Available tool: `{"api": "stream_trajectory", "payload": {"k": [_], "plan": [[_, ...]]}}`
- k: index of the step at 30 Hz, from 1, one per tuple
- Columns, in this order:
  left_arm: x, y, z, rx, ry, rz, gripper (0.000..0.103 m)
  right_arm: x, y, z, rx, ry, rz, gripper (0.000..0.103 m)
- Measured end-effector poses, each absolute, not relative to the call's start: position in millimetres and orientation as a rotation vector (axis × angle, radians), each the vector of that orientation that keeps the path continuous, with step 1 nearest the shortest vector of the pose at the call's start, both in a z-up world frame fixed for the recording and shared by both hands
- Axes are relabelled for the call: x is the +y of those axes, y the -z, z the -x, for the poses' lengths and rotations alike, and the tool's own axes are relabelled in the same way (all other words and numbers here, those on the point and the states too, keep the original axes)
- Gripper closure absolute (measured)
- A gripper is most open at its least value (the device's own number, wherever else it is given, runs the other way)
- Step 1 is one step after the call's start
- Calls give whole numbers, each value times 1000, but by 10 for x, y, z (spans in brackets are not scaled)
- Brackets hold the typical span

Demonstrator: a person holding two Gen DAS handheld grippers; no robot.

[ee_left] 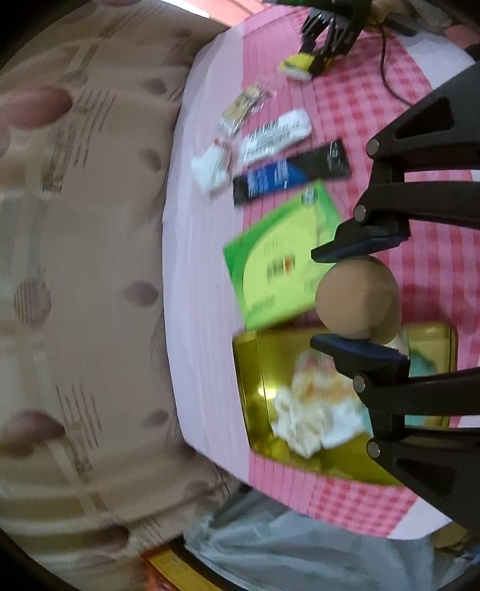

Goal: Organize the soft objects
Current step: 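Carry the sponge egg into the gold tin and open the left tool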

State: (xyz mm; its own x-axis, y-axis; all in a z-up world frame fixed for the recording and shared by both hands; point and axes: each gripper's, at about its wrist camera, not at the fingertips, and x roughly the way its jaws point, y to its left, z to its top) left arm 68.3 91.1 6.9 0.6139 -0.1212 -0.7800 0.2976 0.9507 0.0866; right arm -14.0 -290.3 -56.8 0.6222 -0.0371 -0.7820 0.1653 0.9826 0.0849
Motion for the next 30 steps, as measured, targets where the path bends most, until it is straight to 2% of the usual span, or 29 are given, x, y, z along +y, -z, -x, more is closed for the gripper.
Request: {"api": "stream_trajectory", "payload": {"k": [6,15,30], "plan": [[1416,-45,-823,897,133,-178,63,-2897,579,131,895,118,-150,58],[1941,268,-954,976,21,-116,62,-2898,583,128,898,120,-146,57],[2241,498,-987,1017,-31,-67,60,-2892,586,123,908,128,-119,57]]}}
